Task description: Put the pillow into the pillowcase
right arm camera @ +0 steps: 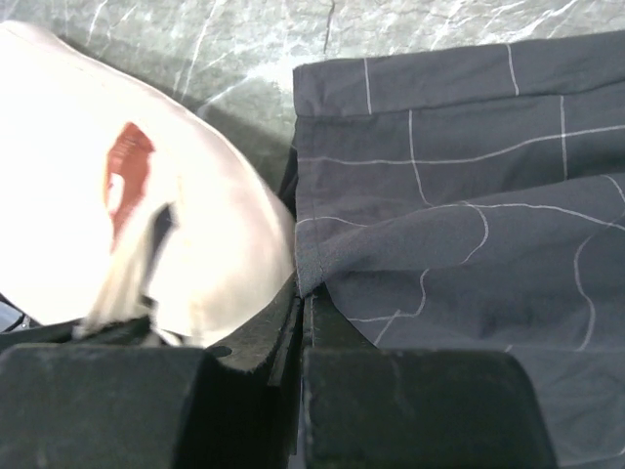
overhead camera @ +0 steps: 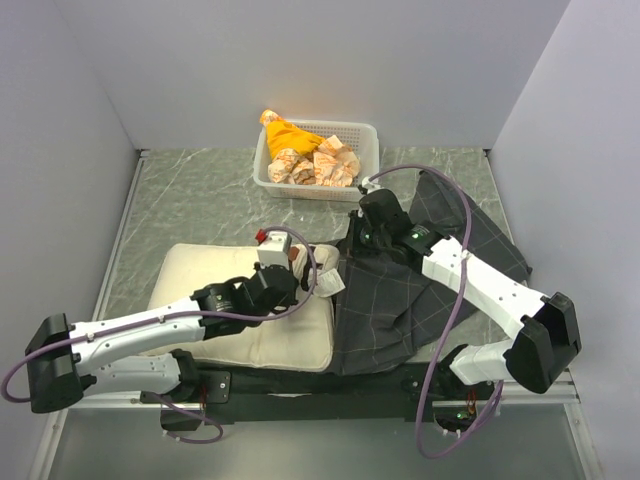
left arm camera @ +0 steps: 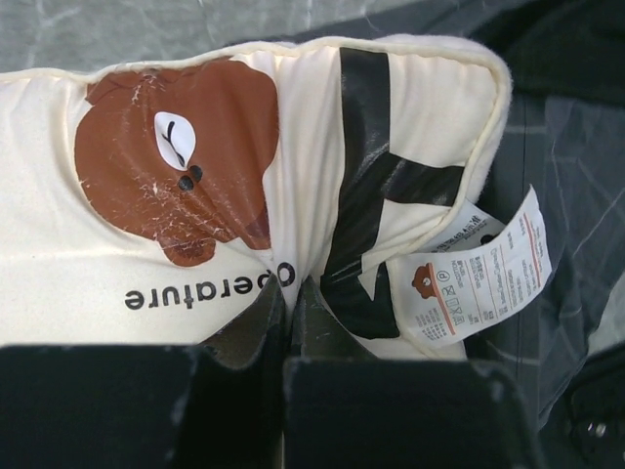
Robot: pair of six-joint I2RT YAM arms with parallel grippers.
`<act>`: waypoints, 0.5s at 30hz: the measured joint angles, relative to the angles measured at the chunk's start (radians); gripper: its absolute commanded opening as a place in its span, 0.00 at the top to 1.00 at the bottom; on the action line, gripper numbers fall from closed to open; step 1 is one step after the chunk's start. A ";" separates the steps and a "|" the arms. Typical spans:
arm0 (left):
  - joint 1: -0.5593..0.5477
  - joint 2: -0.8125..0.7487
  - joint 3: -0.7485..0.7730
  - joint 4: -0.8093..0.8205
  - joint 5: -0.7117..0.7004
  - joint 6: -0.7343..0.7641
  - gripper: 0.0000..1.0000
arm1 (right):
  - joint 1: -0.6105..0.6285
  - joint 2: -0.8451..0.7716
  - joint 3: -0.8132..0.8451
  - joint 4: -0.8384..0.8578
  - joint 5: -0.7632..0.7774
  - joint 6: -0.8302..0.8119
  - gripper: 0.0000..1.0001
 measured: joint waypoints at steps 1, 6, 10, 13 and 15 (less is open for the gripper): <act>0.000 0.004 -0.003 0.003 0.014 0.008 0.99 | 0.000 0.000 0.000 0.001 -0.002 0.000 1.00; 0.000 0.085 -0.003 0.029 0.073 0.050 0.99 | 0.000 -0.006 0.000 -0.002 -0.006 0.000 1.00; 0.000 0.156 0.005 0.047 0.093 0.068 0.99 | 0.013 -0.039 0.000 -0.015 -0.005 0.000 1.00; 0.000 0.203 0.040 0.034 0.094 0.082 0.99 | 0.037 -0.070 -0.001 -0.015 0.000 0.000 1.00; 0.006 0.239 0.075 0.017 0.097 0.089 0.99 | 0.059 -0.092 -0.005 -0.014 0.003 0.000 1.00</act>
